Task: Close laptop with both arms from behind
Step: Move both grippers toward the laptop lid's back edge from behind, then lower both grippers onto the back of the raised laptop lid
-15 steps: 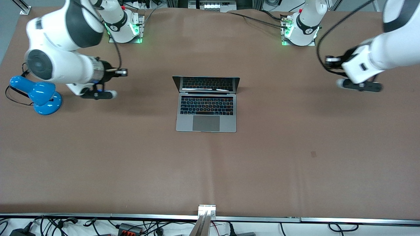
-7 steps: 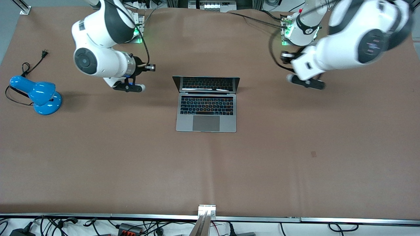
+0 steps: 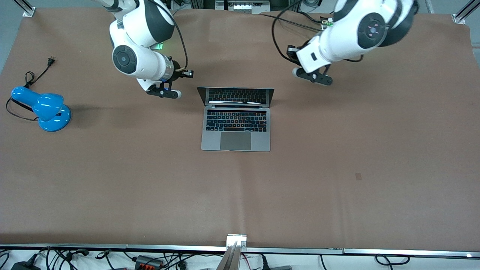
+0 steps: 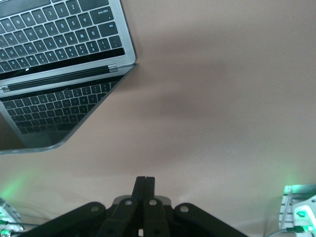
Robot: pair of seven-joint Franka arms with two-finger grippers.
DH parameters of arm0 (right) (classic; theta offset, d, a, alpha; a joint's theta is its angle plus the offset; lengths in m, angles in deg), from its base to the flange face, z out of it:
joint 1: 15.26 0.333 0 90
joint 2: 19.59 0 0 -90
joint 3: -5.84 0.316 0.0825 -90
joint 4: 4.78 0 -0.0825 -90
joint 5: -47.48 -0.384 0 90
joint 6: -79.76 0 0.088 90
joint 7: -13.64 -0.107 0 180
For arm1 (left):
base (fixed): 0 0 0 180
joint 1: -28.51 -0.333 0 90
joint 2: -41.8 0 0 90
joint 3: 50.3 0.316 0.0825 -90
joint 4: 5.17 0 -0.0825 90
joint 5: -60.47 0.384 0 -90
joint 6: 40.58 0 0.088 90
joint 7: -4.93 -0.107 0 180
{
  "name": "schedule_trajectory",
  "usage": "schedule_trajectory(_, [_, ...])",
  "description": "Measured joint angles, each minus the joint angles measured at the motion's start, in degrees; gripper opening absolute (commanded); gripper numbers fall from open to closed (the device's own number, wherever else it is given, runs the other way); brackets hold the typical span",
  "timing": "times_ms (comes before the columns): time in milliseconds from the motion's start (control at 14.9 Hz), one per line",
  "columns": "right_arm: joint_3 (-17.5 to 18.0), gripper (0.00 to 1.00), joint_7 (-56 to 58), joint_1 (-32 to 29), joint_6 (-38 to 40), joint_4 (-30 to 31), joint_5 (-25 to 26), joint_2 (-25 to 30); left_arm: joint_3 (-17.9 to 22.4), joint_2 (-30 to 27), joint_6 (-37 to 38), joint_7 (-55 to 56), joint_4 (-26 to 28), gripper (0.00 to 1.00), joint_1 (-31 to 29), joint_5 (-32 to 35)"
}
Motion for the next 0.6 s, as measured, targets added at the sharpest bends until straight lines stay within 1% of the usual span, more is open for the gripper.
schedule_trajectory(201, [0.0, 0.0, -1.6, 1.9, -3.1, 0.8, -1.7, -0.7, -2.8, -2.3, -5.8, 0.0, 5.5, 0.01, 0.0, -4.1])
schedule_trajectory(402, [0.0, 0.0, -4.3, 4.5, -6.7, 0.9, -2.2, -2.0, -6.0, -3.6, -12.9, 0.0, 9.6, 0.01, 0.0, -5.2])
schedule_trajectory(604, [0.0, 0.0, -5.5, 6.2, -8.7, 0.9, -2.2, -2.9, -9.2, -3.2, -21.8, 0.0, 12.5, 0.01, 0.0, -5.4])
